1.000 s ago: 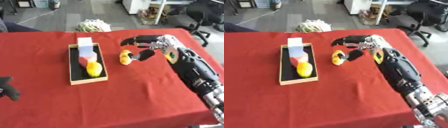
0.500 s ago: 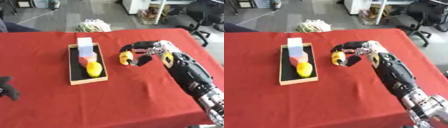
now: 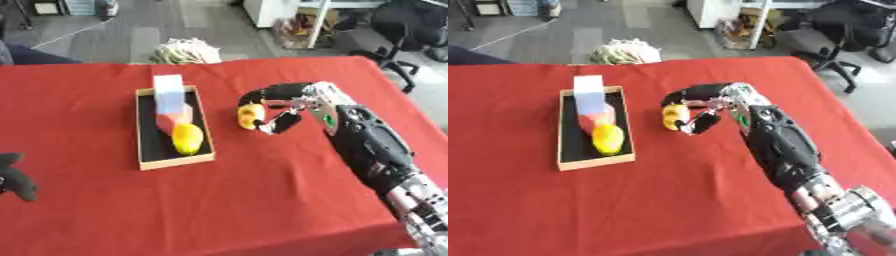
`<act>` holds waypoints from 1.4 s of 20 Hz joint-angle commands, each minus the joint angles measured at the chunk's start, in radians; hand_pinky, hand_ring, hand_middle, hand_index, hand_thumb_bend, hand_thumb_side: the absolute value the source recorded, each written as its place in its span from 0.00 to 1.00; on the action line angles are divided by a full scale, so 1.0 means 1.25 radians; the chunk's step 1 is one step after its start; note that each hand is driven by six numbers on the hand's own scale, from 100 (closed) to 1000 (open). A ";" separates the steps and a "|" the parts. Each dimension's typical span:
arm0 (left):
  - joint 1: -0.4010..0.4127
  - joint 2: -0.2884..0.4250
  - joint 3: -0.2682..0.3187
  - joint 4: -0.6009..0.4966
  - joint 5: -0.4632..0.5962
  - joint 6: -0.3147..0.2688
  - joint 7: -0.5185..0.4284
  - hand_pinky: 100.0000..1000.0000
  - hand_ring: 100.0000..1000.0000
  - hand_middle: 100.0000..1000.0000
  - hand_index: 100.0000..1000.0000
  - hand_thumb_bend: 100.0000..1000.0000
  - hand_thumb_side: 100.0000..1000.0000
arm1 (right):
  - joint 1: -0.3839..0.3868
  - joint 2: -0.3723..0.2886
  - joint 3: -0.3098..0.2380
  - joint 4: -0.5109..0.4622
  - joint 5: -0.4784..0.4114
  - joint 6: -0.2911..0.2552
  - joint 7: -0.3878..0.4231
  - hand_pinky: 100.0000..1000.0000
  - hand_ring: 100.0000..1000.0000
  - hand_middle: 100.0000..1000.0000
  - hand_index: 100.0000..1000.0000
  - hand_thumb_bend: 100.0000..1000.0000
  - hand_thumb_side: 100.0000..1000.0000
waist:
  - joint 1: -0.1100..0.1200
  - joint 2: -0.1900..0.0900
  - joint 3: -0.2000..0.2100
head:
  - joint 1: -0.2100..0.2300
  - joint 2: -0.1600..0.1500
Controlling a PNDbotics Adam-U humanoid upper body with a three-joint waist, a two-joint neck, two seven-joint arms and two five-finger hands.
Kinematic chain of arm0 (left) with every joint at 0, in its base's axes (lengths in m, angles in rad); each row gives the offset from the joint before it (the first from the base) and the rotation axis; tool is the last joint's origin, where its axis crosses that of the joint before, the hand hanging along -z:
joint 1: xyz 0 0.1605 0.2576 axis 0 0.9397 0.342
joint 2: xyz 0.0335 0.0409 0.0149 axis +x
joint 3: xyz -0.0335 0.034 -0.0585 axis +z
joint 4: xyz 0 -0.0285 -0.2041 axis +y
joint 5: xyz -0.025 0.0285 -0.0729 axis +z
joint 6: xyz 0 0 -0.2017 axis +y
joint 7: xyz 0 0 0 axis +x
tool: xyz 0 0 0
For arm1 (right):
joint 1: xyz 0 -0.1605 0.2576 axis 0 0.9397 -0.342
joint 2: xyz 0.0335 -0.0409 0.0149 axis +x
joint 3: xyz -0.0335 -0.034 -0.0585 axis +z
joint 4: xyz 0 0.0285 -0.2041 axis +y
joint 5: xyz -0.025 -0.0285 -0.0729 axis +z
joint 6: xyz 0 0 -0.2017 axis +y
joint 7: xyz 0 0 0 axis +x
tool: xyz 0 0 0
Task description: Pick up objects on the table and place them in the box.
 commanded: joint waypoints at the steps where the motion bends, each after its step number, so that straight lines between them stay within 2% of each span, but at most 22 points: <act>1: -0.008 0.004 0.007 -0.012 0.000 -0.003 0.002 0.64 0.48 0.51 0.82 0.00 0.80 | -0.022 -0.006 -0.016 0.015 0.041 0.010 -0.037 0.88 0.94 0.98 1.00 0.00 0.38 | 0.016 0.002 0.001 | -0.006 -0.003; 8: -0.009 0.003 0.005 -0.012 0.000 -0.002 0.000 0.64 0.48 0.51 0.82 0.00 0.80 | -0.030 0.006 -0.025 0.066 0.113 0.031 -0.085 0.87 0.93 0.98 1.00 0.00 0.42 | 0.016 0.003 0.003 | -0.009 -0.003; 11: -0.008 0.003 0.006 -0.012 0.001 -0.002 0.001 0.64 0.48 0.51 0.82 0.00 0.81 | -0.030 0.010 -0.025 0.082 0.137 0.033 -0.090 0.84 0.89 0.92 1.00 0.00 0.28 | 0.016 0.003 0.005 | -0.010 -0.003; 12: -0.008 0.003 0.006 -0.012 0.001 -0.002 0.001 0.64 0.48 0.51 0.82 0.00 0.81 | -0.030 0.011 -0.025 0.084 0.143 0.033 -0.094 0.84 0.88 0.90 1.00 0.00 0.27 | 0.016 0.003 0.005 | -0.010 -0.003; 13: -0.008 0.002 0.006 -0.012 0.001 -0.002 0.001 0.64 0.48 0.51 0.82 0.00 0.80 | -0.030 0.012 -0.026 0.083 0.146 0.033 -0.103 0.81 0.83 0.82 0.94 0.00 0.26 | 0.016 0.002 0.005 | -0.010 -0.003; 15: -0.008 0.002 0.006 -0.012 0.001 -0.001 0.002 0.64 0.48 0.51 0.82 0.00 0.80 | -0.030 0.012 -0.032 0.070 0.144 0.034 -0.149 0.76 0.75 0.65 0.80 0.00 0.23 | 0.016 0.002 0.005 | -0.009 -0.003; 16: -0.008 0.002 0.006 -0.012 0.001 -0.001 0.002 0.64 0.48 0.51 0.82 0.00 0.81 | -0.030 0.012 -0.034 0.063 0.142 0.037 -0.180 0.75 0.73 0.61 0.78 0.00 0.23 | 0.016 0.002 0.004 | -0.009 -0.003; 17: -0.007 0.002 0.006 -0.012 0.001 -0.001 0.002 0.64 0.48 0.51 0.82 0.00 0.81 | -0.031 0.011 -0.036 0.054 0.137 0.039 -0.218 0.71 0.65 0.48 0.68 0.00 0.20 | 0.016 0.002 0.004 | -0.009 -0.003; 18: -0.007 0.002 0.006 -0.012 0.001 -0.001 0.002 0.64 0.48 0.51 0.82 0.00 0.81 | -0.032 0.010 -0.038 0.042 0.131 0.042 -0.262 0.67 0.58 0.39 0.61 0.00 0.17 | 0.016 0.002 0.004 | -0.008 -0.003; 19: -0.007 0.002 0.007 -0.012 0.001 -0.001 0.002 0.64 0.48 0.51 0.82 0.00 0.80 | -0.033 0.009 -0.039 0.030 0.123 0.043 -0.306 0.65 0.55 0.36 0.57 0.00 0.15 | 0.016 0.002 0.003 | -0.009 -0.003; 20: -0.008 0.002 0.007 -0.012 0.001 -0.001 0.002 0.64 0.48 0.51 0.82 0.00 0.80 | -0.034 0.007 -0.039 0.018 0.116 0.044 -0.347 0.64 0.54 0.33 0.55 0.00 0.14 | 0.016 0.002 0.003 | -0.009 -0.003; 21: -0.008 0.002 0.007 -0.012 0.001 -0.001 0.003 0.64 0.48 0.51 0.82 0.00 0.80 | -0.035 0.006 -0.039 0.006 0.108 0.043 -0.385 0.62 0.51 0.31 0.52 0.00 0.21 | 0.016 0.002 0.003 | -0.008 -0.003; 22: -0.008 0.002 0.007 -0.012 0.001 -0.001 0.003 0.64 0.48 0.51 0.83 0.00 0.80 | -0.035 0.005 -0.038 -0.007 0.099 0.041 -0.417 0.61 0.51 0.30 0.51 0.00 0.11 | 0.016 0.002 0.002 | -0.009 -0.003; 23: -0.008 0.002 0.007 -0.012 0.001 -0.001 0.003 0.64 0.48 0.51 0.83 0.00 0.80 | -0.036 0.003 -0.036 -0.020 0.089 0.038 -0.442 0.61 0.50 0.29 0.50 0.00 0.09 | 0.016 0.002 0.002 | -0.009 -0.003; 26: -0.008 0.002 0.007 -0.012 0.001 -0.001 0.003 0.64 0.48 0.51 0.83 0.00 0.80 | -0.040 -0.003 -0.024 -0.070 0.056 0.021 -0.477 0.61 0.50 0.29 0.50 0.00 0.07 | 0.016 0.001 0.002 | -0.009 -0.003; 27: -0.008 0.002 0.007 -0.012 0.001 -0.001 0.003 0.64 0.48 0.51 0.83 0.00 0.80 | -0.041 -0.005 -0.019 -0.087 0.046 0.015 -0.478 0.62 0.51 0.30 0.51 0.00 0.11 | 0.016 0.001 0.002 | -0.010 -0.003; 28: -0.008 0.002 0.006 -0.012 0.001 -0.001 0.003 0.64 0.48 0.51 0.83 0.00 0.80 | -0.042 -0.007 -0.014 -0.100 0.037 0.010 -0.474 0.63 0.52 0.32 0.54 0.00 0.08 | 0.016 0.001 0.002 | -0.011 -0.003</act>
